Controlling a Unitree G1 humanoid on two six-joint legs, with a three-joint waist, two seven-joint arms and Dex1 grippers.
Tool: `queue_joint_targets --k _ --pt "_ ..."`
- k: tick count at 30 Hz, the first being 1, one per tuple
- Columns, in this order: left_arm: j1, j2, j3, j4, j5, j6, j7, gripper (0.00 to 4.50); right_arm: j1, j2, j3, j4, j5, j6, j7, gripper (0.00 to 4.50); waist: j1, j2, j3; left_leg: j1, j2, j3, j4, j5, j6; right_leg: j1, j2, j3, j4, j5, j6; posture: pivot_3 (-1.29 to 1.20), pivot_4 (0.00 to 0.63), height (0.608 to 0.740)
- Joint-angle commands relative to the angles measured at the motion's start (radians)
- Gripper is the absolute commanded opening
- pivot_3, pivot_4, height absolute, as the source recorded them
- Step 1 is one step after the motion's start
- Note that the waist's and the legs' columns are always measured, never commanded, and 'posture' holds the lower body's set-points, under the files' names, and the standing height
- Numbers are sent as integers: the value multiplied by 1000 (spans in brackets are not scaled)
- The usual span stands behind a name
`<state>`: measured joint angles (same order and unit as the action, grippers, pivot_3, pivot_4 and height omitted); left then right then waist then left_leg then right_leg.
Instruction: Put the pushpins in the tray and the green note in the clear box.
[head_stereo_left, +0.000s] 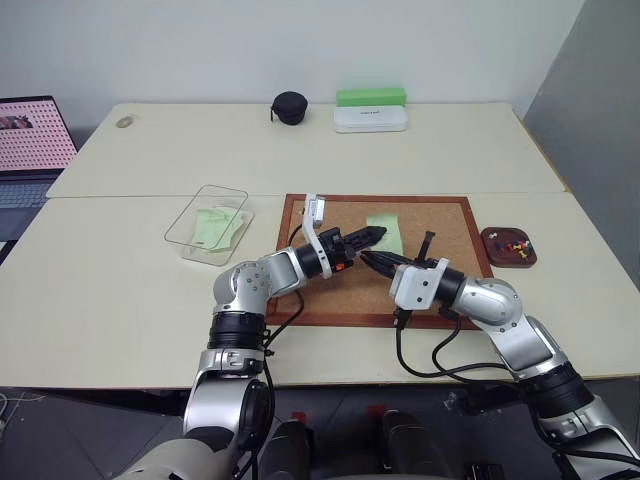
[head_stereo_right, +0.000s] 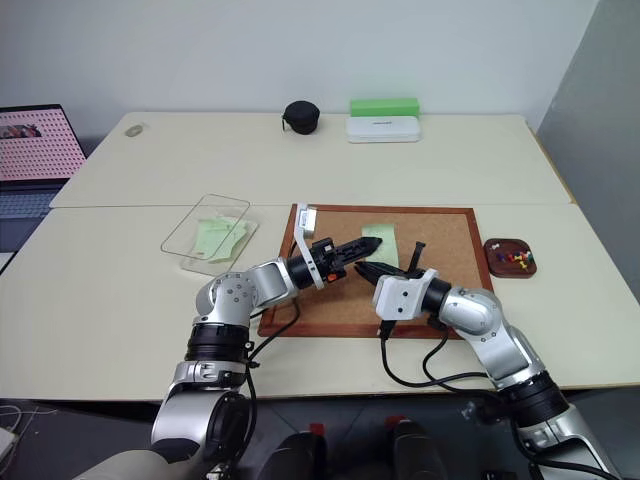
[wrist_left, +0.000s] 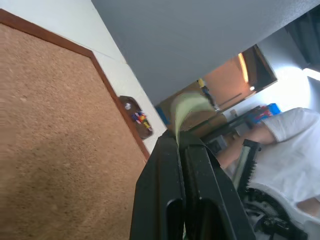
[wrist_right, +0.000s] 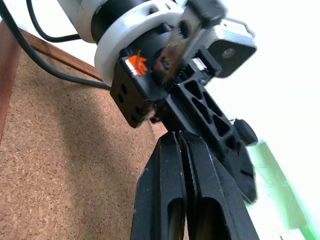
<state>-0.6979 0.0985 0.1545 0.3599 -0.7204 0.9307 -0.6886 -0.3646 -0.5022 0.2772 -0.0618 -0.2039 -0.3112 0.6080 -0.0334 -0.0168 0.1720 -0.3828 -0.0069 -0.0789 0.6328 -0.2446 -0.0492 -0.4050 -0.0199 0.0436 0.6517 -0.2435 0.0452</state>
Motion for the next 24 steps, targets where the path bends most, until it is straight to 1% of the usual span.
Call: queue_joint_targets --k 1,7,11,13,16,17,20,24 --pt "-23 23 -15 36 47 -75 -27 18 -17 10 -39 -90 50 29 5 0 1 0 0 0 0 0 0 0 0 0 0 0 0 0 0 0 150 740" --pt "-29 31 -20 70 71 -106 -53 18 -1 15 -52 -126 70 75 6 0 1 0 0 0 0 0 0 0 0 0 0 0 0 0 0 0 150 740" --pt "-21 25 -59 50 100 -131 -68 18 26 52 -112 -161 145 187 -37 0 1 0 0 0 0 0 0 0 0 0 0 0 0 0 0 0 150 740" --pt "-10 35 -109 8 131 -158 -93 18 35 85 -174 -166 190 294 -82 0 1 0 0 0 0 0 0 0 0 0 0 0 0 1 -2 0 150 740" --pt "33 77 -284 -93 280 -324 -167 18 56 122 -283 -134 221 456 -182 0 2 0 0 -1 0 0 0 0 0 0 0 0 0 2 -3 0 150 740" --pt "44 85 -320 -112 315 -370 -179 18 59 128 -303 -128 219 495 -205 0 4 0 0 0 0 0 0 0 0 0 0 0 0 2 -4 0 150 740" --pt "55 64 -370 -182 358 -468 -181 18 56 140 -380 -102 216 611 -285 0 7 0 0 -1 0 0 0 0 0 0 -1 0 0 3 -5 0 150 740" --pt "49 55 -481 -237 496 -667 -179 18 0 163 -523 -35 255 793 -413 0 8 0 0 -2 0 1 0 0 1 -1 -1 1 0 3 -5 0 150 740"
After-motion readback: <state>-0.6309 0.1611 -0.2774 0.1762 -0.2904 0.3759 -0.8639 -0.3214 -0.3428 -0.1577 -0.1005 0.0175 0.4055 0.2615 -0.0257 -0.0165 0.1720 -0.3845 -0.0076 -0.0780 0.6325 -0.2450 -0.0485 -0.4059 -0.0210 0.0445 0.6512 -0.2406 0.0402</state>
